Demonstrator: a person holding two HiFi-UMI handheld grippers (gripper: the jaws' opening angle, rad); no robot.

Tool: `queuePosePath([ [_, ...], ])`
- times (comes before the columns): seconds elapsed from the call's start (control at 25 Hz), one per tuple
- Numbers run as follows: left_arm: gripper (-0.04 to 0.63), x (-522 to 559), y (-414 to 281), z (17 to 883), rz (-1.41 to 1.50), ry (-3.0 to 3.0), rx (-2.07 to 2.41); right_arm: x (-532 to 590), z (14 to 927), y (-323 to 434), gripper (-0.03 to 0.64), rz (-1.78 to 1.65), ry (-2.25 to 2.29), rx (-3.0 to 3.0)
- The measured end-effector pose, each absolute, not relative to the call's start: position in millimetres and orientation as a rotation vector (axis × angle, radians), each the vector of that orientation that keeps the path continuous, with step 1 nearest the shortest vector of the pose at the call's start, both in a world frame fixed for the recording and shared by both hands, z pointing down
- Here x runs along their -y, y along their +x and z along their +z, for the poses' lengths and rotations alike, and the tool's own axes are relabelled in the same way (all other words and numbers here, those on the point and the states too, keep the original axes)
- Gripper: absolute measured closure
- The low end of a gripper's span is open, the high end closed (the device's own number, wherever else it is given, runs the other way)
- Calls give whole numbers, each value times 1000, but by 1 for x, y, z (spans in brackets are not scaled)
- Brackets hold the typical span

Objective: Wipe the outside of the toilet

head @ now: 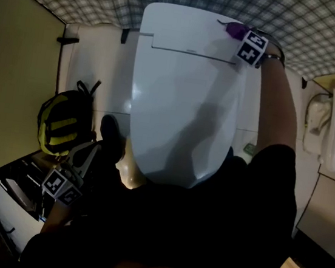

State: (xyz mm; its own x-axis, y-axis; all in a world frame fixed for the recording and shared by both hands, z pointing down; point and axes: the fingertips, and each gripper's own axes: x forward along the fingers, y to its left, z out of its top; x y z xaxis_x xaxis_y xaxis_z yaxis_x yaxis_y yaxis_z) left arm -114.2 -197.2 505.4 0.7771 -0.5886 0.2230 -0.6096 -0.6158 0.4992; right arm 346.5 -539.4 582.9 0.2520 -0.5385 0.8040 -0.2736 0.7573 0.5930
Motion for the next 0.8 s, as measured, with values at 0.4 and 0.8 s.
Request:
queuePosePath([
  [0.4, 603, 133, -74, 444, -47, 2548, 827, 383, 601, 318, 545, -122, 541, 1354],
  [0.8, 603, 46, -33, 387, -202, 2730, 674, 172, 617, 270, 541, -79, 427, 1398],
])
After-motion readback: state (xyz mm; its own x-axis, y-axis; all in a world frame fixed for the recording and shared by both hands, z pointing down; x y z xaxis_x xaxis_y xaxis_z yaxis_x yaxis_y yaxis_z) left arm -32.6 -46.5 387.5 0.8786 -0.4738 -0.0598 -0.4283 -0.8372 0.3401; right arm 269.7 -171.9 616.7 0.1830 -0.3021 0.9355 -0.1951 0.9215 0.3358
